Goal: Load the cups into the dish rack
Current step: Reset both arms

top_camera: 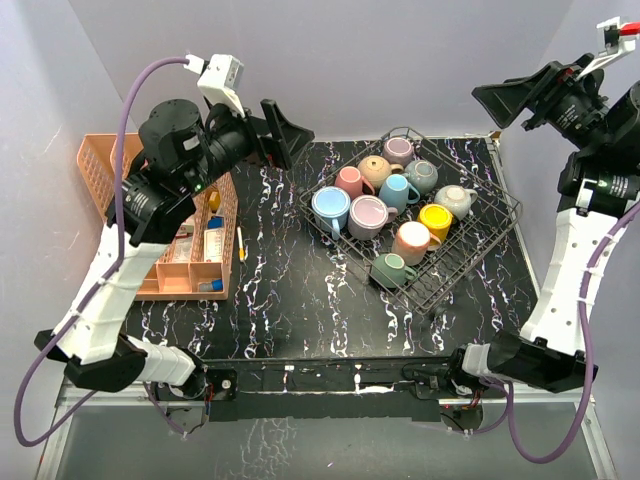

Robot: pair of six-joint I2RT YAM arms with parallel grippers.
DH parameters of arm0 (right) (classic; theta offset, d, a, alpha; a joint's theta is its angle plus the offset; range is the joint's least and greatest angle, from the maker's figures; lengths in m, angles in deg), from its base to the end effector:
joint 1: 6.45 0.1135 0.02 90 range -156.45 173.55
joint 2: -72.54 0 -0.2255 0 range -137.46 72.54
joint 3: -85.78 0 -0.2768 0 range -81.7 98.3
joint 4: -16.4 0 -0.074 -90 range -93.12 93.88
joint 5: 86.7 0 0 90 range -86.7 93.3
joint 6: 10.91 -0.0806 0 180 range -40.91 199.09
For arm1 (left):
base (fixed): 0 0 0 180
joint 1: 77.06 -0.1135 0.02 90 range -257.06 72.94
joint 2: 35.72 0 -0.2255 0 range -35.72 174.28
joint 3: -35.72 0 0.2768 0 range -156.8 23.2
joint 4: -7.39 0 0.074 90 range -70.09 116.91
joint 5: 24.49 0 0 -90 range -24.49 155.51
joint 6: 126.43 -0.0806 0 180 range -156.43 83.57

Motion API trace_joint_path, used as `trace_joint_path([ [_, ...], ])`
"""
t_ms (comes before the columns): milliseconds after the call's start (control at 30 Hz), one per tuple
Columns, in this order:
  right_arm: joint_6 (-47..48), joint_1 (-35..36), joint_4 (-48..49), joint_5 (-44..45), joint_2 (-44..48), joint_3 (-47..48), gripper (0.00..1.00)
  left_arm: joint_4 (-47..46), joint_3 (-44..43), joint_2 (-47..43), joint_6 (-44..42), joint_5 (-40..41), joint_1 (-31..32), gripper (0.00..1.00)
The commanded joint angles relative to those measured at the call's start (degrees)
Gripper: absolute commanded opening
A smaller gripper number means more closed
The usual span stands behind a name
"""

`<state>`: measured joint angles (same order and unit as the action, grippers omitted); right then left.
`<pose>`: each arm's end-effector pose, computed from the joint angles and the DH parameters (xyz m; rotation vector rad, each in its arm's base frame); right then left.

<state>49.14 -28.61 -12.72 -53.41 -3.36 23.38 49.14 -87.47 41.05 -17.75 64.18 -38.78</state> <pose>0.2913 -0.0459 0.5421 -0.2060 1.4842 0.7746 0.2448 -0.1955 0.5461 0.2820 1.5183 -0.8147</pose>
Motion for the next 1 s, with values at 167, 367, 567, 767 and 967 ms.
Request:
trace_joint_path([
  [167, 6.6, -0.3, -3.7, 7.5, 4.2, 0.1, 0.99, -6.0, 1.7, -0.8, 3.6, -9.8, -3.8, 0.97],
  [367, 6.4, -0.7, -3.7, 7.9, 3.6, 0.9, 0.99, -6.0, 2.3, -1.9, 2.8, -9.3, -3.9, 0.97],
  [567, 6.1, -1.1, -3.6, 7.1, 2.9, 1.3, 0.99, -6.7, 4.6, -3.6, 2.1, -8.4, -3.9, 0.97],
  [767, 5.7, -1.4, -3.6, 7.8, 2.8, 0.7, 0.99, -6.9, 5.0, -3.5, 1.5, -8.1, -3.9, 0.97],
  [967, 5.6, -1.7, -3.6, 8.0, 2.8, 0.7, 0.99, -7.5, 5.6, -3.5, 1.3, -8.3, -3.9, 0.97],
])
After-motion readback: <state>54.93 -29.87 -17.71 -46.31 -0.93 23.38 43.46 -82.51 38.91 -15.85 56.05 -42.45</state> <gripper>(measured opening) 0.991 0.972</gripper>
